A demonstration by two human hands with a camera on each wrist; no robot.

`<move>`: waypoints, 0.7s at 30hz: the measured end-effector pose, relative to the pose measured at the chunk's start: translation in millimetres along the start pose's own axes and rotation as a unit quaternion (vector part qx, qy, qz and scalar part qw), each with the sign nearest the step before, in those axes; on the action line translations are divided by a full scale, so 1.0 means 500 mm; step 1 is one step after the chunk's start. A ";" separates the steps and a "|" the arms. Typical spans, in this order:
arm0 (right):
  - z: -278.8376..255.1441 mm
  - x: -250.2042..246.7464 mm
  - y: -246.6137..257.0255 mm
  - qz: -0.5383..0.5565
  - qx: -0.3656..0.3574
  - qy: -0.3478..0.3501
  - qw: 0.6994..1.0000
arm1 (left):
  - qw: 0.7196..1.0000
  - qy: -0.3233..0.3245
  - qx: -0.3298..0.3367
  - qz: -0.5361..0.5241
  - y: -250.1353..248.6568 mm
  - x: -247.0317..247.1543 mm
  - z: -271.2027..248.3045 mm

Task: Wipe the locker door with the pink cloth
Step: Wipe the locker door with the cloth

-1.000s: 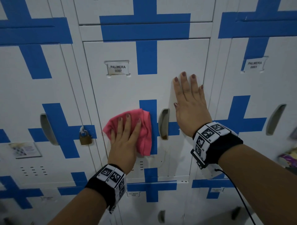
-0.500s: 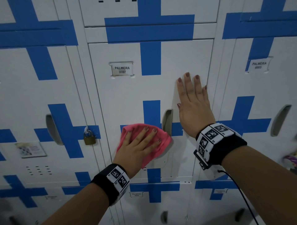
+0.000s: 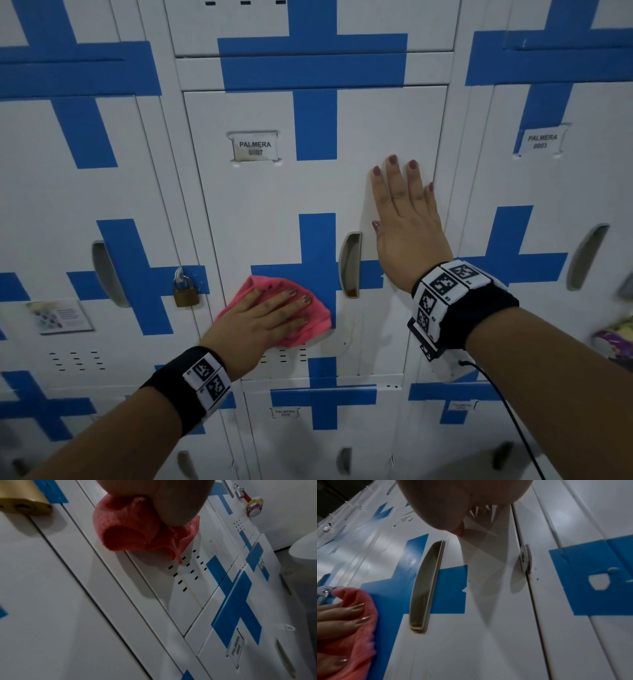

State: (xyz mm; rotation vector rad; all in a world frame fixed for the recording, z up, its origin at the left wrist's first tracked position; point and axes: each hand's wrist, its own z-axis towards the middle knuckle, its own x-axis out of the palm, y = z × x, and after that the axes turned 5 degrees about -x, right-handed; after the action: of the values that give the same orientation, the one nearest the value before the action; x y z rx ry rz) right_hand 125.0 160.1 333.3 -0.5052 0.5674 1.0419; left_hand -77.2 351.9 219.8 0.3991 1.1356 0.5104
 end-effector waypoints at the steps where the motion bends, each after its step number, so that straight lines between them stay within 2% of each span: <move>1: 0.000 0.001 0.000 -0.001 0.001 0.000 1.000 | 1.000 0.003 -0.004 -0.001 0.004 0.004 -0.006; 6: 0.000 0.003 0.000 -0.001 0.001 0.001 1.000 | 0.998 0.016 -0.048 -0.030 0.004 0.019 -0.043; 9: 0.000 0.004 0.000 0.003 0.001 0.001 1.000 | 0.983 0.027 -0.143 -0.113 -0.039 0.030 -0.061; 11: 0.000 0.004 0.000 0.002 0.000 0.000 1.000 | 0.945 0.013 -0.241 -0.221 -0.092 0.032 -0.067; 13: 0.000 0.004 0.000 0.001 0.000 0.001 1.000 | 0.884 -0.032 -0.325 -0.335 -0.147 0.025 -0.060; 15: 0.000 0.004 0.000 0.001 -0.001 0.000 1.000 | 0.837 -0.072 -0.364 -0.401 -0.185 0.008 -0.042; 18: 0.000 0.004 0.001 0.000 0.000 0.001 1.000 | 0.802 -0.113 -0.398 -0.431 -0.202 -0.001 -0.006; 21: -0.001 0.004 0.001 0.002 0.001 0.000 1.000 | 0.802 -0.089 -0.426 -0.409 -0.206 0.013 0.028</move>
State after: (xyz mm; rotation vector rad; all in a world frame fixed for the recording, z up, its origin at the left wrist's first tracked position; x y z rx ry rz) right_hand 125.0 161.4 331.8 -0.5021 0.5689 1.0451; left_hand -43.6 270.7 164.2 -0.8074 0.6884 0.1565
